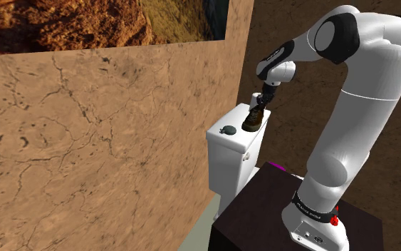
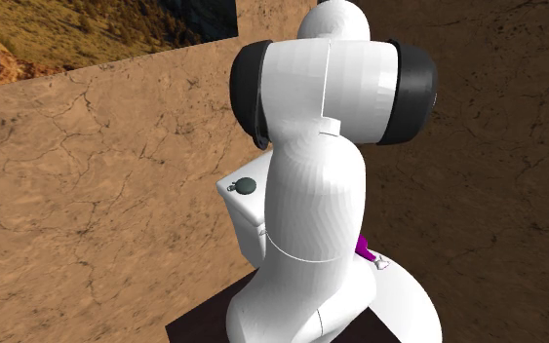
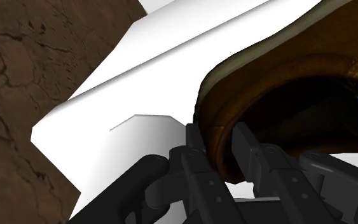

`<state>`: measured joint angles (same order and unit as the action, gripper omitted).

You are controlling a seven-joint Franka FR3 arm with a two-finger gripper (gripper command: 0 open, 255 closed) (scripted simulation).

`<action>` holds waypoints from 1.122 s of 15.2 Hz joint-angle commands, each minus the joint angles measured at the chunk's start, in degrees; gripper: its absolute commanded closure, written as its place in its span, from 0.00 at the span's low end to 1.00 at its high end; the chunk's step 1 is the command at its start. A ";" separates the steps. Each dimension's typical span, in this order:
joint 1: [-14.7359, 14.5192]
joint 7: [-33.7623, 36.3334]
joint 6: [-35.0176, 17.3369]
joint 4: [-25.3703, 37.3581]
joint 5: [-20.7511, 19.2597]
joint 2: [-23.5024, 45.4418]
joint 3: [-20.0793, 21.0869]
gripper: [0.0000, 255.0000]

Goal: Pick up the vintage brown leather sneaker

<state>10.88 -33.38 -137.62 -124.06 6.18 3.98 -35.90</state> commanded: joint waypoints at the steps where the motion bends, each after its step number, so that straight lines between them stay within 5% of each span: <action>1: -0.03 0.01 -0.03 -0.01 0.02 0.02 0.03 1.00; 17: -0.48 3.75 11.06 6.68 -5.11 -5.61 0.03 1.00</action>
<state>10.36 -29.63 -127.41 -118.12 1.20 -1.42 -35.83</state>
